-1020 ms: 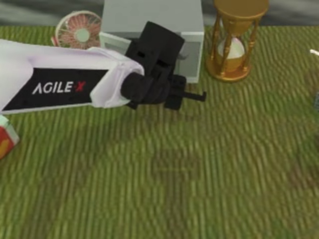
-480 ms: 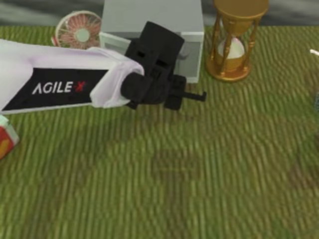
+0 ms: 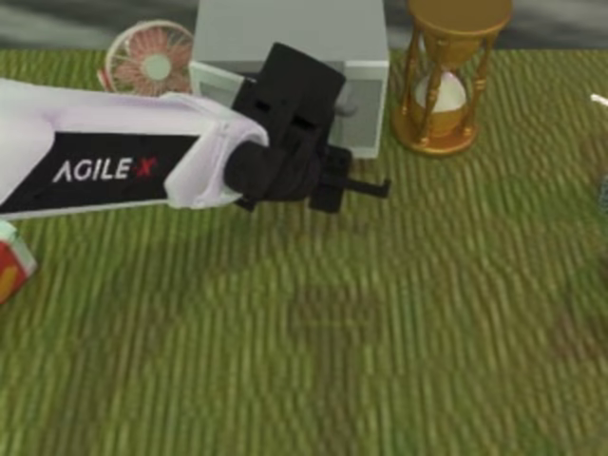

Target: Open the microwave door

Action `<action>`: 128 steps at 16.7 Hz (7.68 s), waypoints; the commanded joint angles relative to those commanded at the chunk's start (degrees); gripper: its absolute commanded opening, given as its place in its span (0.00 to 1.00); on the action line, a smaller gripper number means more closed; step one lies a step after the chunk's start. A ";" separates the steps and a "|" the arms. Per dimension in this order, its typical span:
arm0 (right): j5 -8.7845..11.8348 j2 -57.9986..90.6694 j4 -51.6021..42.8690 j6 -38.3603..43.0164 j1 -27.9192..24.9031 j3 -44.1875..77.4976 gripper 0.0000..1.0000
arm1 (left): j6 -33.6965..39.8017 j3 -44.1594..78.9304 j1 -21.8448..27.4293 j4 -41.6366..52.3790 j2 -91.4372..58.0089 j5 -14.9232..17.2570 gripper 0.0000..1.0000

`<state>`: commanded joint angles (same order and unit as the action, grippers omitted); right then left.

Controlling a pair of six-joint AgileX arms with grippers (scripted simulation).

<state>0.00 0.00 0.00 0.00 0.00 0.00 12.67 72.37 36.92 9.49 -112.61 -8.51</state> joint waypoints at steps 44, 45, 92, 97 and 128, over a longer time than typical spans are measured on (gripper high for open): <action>0.00 0.00 0.00 0.00 0.00 0.00 1.00 | -4.42 -3.80 -1.41 -1.69 2.51 3.38 0.00; 0.00 0.00 0.00 0.00 0.00 0.00 1.00 | -4.42 -3.80 -1.41 -1.69 2.51 3.38 0.00; 0.00 0.00 0.00 0.00 0.00 0.00 1.00 | -6.91 -5.87 -1.91 -2.41 3.89 6.27 0.00; 0.00 0.00 0.00 0.00 0.00 0.00 1.00 | -9.89 -7.77 -3.29 -3.08 5.36 8.07 0.00; 0.00 0.00 0.00 0.00 0.00 0.00 1.00 | -12.28 -9.26 -4.20 -3.41 6.47 10.15 0.00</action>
<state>0.00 0.00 0.00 0.00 0.00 0.00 0.39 63.11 32.72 6.08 -106.13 1.64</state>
